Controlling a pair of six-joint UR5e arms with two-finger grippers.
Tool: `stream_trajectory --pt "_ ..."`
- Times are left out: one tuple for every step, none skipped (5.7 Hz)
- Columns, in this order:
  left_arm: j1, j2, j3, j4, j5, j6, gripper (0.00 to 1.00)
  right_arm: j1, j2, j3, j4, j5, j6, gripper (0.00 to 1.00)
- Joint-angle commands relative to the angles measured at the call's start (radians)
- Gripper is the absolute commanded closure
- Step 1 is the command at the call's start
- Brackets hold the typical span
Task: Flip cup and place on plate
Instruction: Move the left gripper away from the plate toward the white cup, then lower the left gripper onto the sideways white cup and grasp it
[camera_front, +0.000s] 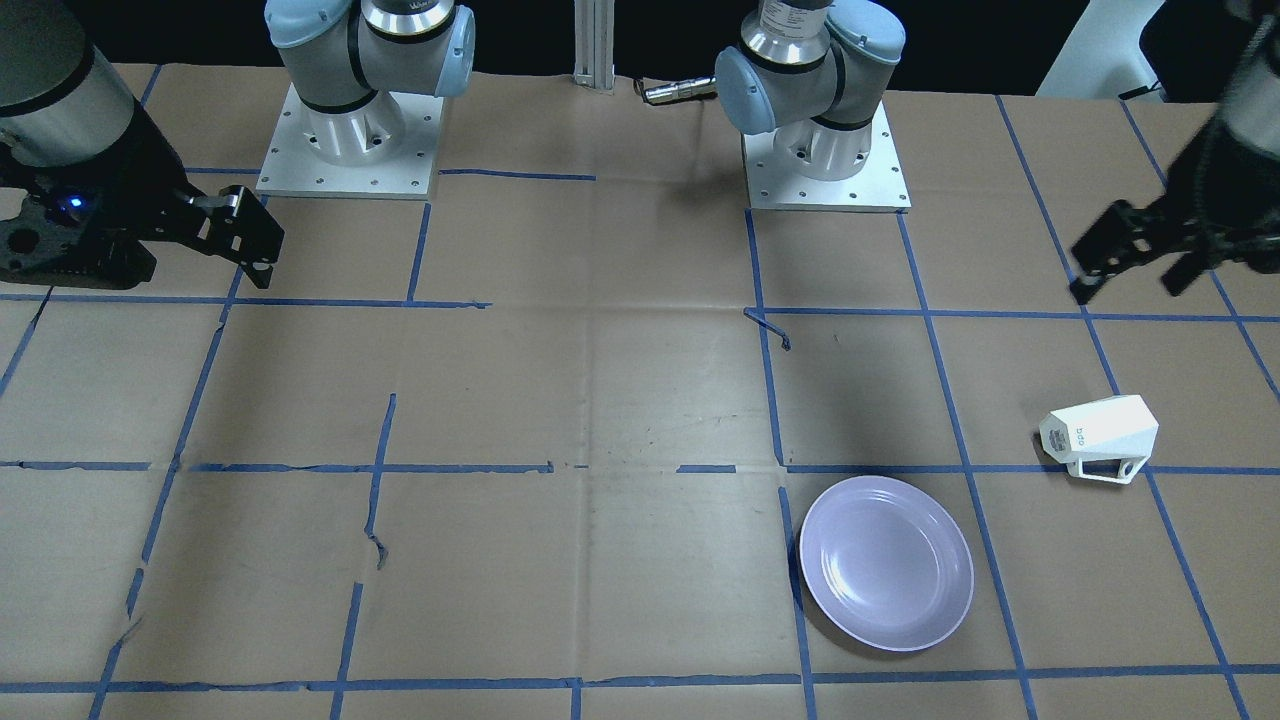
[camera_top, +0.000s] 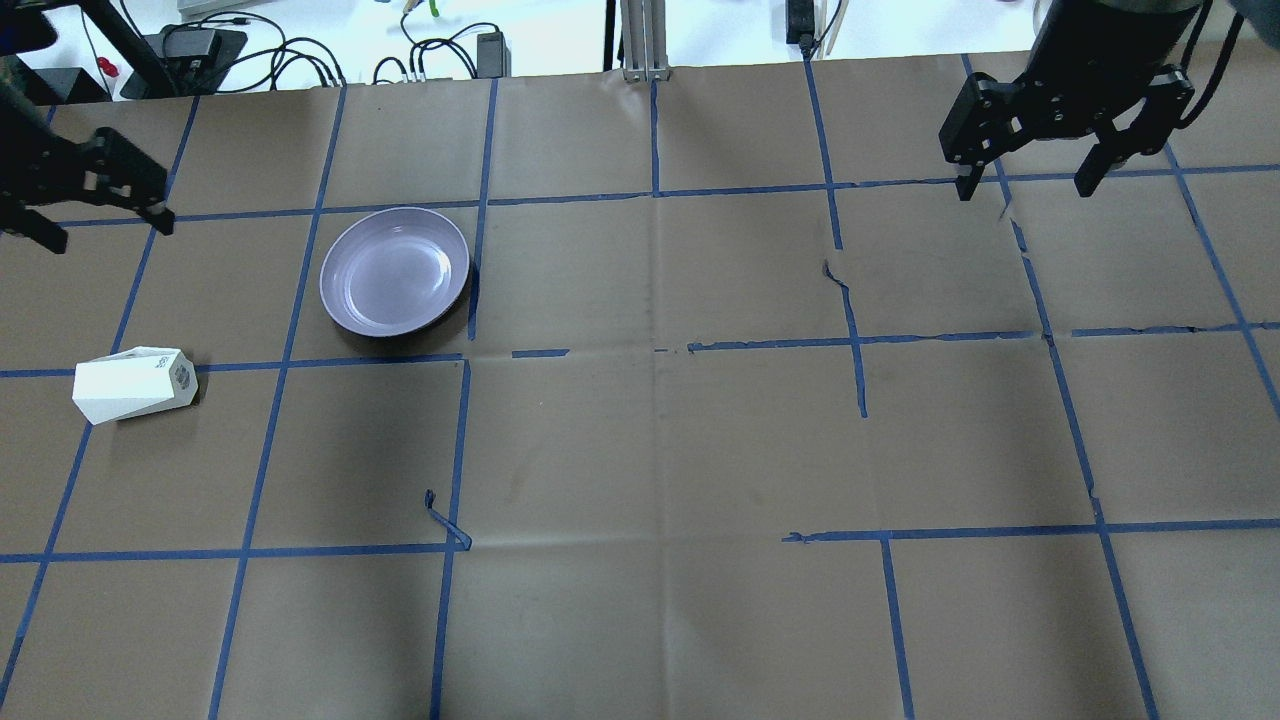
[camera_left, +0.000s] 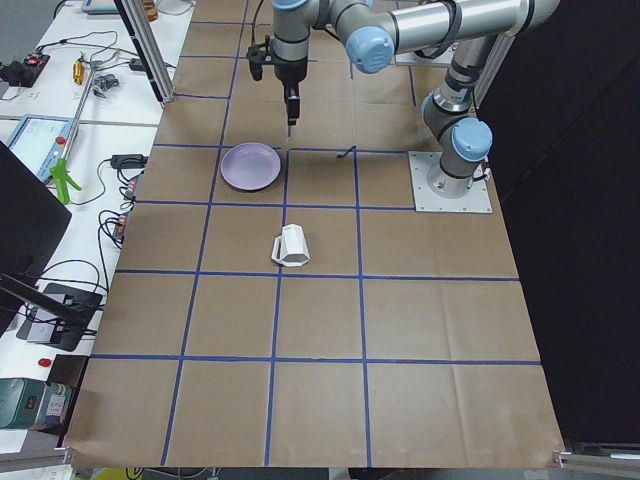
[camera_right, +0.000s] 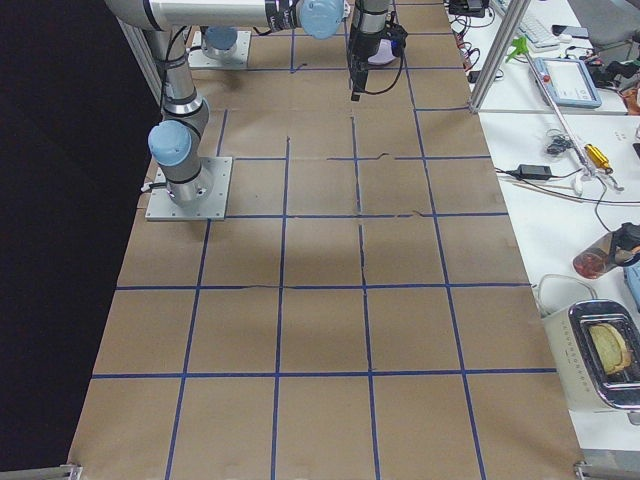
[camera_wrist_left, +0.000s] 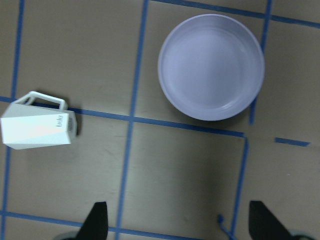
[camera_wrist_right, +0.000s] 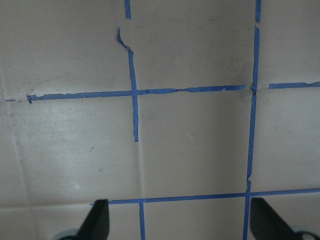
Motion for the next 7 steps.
stream_trajectory --pt "0.329 -0.142 0.113 -0.001 -0.003 0.461 0.00 0.000 0.000 0.000 0.000 0.000 0.000 0.00" --pt "0.413 -0.235 0.200 -0.001 -0.006 0.588 0.00 0.000 0.000 0.000 0.000 0.000 0.000 0.00" --pt "0.428 -0.265 0.223 -0.002 -0.012 0.616 0.00 0.000 0.000 0.000 0.000 0.000 0.000 0.00" --pt "0.434 -0.282 0.223 -0.051 -0.104 0.617 0.01 0.000 0.000 0.000 0.000 0.000 0.000 0.00" --pt "0.478 -0.352 0.241 -0.114 -0.212 0.617 0.00 0.000 0.000 0.000 0.000 0.000 0.000 0.00" --pt "0.524 -0.444 0.244 -0.142 -0.344 0.618 0.00 0.000 0.000 0.000 0.000 0.000 0.000 0.00" --pt "0.536 -0.535 0.279 -0.253 -0.465 0.620 0.00 0.000 0.000 0.000 0.000 0.000 0.000 0.00"
